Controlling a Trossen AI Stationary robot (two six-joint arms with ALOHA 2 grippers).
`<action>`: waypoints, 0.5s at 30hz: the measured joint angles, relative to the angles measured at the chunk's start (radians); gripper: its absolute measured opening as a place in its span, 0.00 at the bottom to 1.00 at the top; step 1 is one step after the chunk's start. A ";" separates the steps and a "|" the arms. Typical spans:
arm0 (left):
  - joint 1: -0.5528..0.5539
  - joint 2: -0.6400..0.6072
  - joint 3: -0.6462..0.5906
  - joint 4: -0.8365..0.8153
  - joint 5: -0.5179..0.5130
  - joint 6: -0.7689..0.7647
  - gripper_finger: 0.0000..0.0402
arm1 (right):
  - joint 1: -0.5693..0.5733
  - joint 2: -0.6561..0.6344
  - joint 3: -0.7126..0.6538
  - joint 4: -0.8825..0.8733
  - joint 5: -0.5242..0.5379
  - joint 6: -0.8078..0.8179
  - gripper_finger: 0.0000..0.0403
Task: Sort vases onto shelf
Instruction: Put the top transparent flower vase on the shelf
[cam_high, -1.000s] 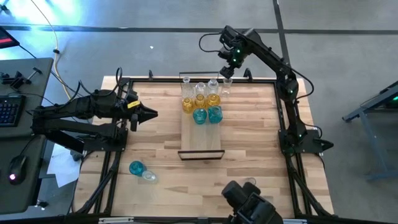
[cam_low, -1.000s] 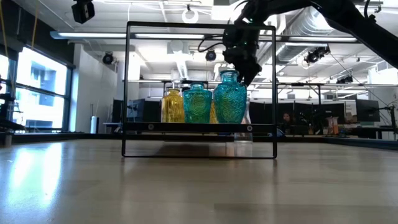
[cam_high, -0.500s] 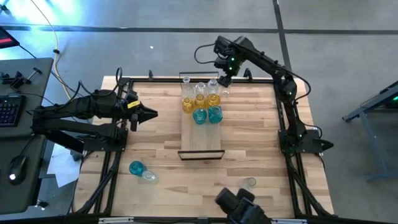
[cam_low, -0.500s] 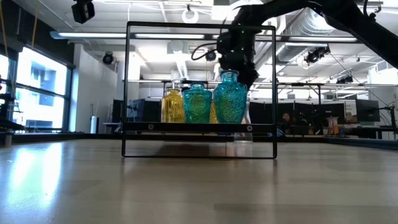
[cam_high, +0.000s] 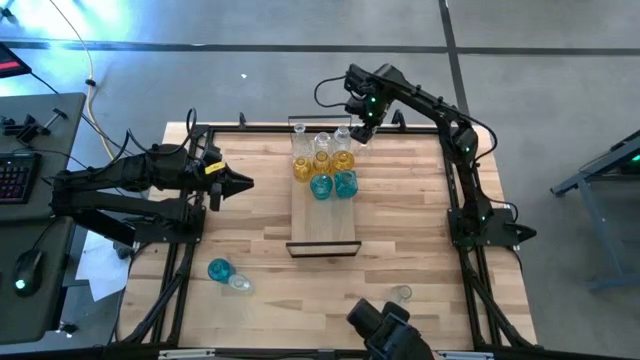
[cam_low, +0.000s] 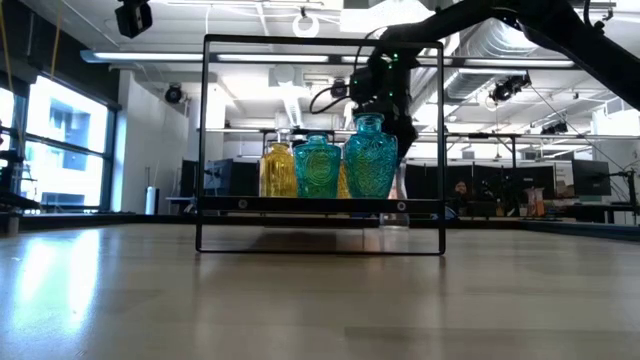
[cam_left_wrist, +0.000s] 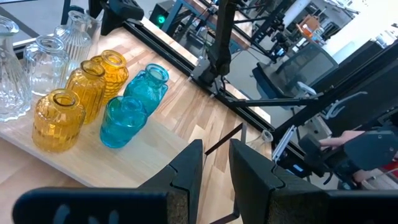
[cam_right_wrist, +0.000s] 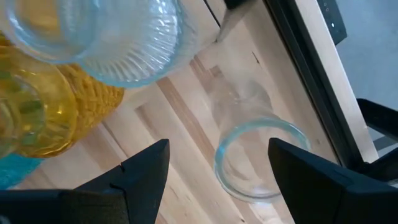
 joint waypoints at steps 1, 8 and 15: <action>0.000 0.000 0.000 0.000 0.000 0.000 0.18 | 0.000 0.000 -0.004 0.001 0.000 -0.002 0.67; 0.000 0.000 0.000 0.000 -0.004 0.000 0.18 | 0.000 0.001 -0.004 0.005 0.000 0.001 0.67; 0.000 0.000 0.000 0.000 -0.011 0.000 0.18 | 0.000 0.001 -0.004 -0.015 0.000 -0.002 0.65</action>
